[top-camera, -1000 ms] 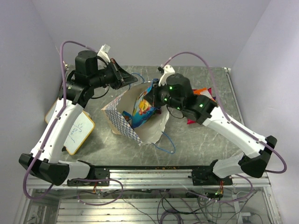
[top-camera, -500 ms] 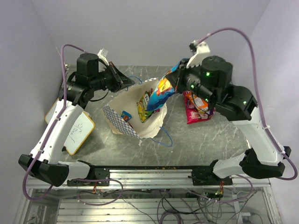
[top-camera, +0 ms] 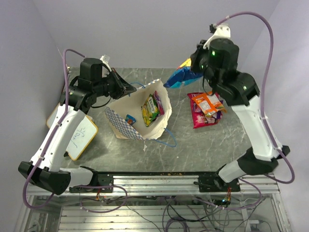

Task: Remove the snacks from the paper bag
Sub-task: Place the snack at the center of the board.

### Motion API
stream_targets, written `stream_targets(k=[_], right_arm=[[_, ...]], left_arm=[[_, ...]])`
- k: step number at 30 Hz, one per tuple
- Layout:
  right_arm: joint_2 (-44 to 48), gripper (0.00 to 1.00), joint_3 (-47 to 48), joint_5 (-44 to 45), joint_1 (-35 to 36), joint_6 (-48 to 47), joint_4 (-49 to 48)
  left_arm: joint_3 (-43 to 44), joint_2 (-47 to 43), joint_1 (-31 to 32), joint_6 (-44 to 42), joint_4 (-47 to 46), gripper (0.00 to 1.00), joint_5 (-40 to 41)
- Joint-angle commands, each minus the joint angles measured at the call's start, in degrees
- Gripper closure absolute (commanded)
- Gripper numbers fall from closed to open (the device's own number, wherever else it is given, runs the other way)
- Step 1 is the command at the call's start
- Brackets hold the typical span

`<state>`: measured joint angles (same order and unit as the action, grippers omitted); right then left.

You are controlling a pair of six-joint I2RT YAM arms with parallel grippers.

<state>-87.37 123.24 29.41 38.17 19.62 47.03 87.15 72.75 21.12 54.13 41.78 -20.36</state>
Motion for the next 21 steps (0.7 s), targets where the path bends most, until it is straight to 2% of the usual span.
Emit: stream_targets(k=[1,3,9,16,21], right_arm=[[-4.6,1.00,6.8,-8.6,-10.4,5.6,-10.4],[-5.9,1.00,4.8,-11.6,-14.2,6.7,-12.2],[-5.3,1.00,-9.6,-18.5,-22.1,8.1,-23.1],[-8.2,1.00,-20.7,-25.2,-27.4,12.2,-30.7],[-12.2,1.00,-21.6,-38.5,-34.9,21.0,-29.8]], left_arm=[[-2.0,-3.2,0.2,0.5,0.2,0.93,1.8],[-2.3,-3.4,0.2,0.8,-0.1,0.93,1.4],[2.0,-1.6,0.2,-0.6,3.4,0.93,1.6],[0.0,-1.2,0.2,2.5,-2.4,0.93,-1.4],[-0.7,-0.8,0.2,3.7,-6.5,0.93,-2.2]])
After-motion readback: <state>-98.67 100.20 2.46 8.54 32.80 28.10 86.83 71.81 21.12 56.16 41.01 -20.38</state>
